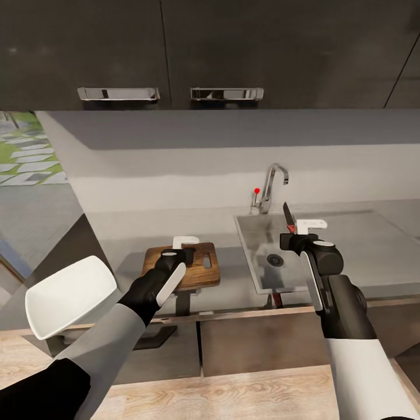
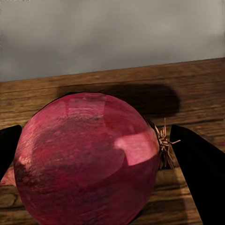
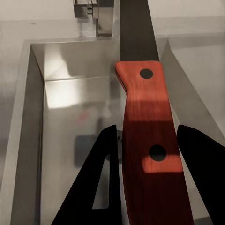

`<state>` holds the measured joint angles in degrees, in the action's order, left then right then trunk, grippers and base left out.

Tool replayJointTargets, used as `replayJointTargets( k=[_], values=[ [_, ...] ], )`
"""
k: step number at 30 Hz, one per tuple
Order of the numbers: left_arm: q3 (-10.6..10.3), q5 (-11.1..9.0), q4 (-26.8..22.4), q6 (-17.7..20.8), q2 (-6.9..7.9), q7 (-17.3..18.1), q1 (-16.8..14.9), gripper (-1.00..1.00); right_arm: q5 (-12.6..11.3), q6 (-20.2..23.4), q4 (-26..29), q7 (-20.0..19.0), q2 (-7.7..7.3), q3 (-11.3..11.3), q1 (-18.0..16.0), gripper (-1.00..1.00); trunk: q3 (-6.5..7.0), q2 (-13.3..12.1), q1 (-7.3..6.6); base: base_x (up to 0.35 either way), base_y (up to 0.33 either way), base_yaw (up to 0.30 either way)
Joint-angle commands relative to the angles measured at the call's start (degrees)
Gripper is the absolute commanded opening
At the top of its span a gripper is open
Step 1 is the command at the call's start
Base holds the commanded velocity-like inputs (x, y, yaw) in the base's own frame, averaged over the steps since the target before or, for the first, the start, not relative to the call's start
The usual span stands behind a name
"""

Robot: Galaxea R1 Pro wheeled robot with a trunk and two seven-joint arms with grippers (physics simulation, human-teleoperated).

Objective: In the kitchen, take the Vidalia onion out of the sink, dice it on the chopping board with the paring knife, put the diced onion into the bowl on the countertop, then place both the paring knife and the chopping board into the sink.

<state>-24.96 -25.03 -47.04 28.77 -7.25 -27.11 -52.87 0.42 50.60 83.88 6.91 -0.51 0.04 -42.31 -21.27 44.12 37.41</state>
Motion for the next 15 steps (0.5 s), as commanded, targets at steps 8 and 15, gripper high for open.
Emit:
replayJointTargets(
  k=[8, 15],
  values=[
    [-0.2, -1.1, 1.0, 0.1, 0.05, -0.6, 0.0, -1.0, 0.0, 0.3, 0.1, 0.1, -0.02, 0.0, 0.0, -1.0, -0.53, 0.1, 0.02, 0.0, 0.0, 0.0],
    [-0.2, -1.1, 1.0, 0.1, 0.04, -0.6, 0.0, -1.0, 0.0, 0.3, 0.1, 0.1, 0.0, 0.0, 0.0, -1.0, -1.11, 0.1, 0.02, 0.0, 0.0, 0.0]
  ],
)
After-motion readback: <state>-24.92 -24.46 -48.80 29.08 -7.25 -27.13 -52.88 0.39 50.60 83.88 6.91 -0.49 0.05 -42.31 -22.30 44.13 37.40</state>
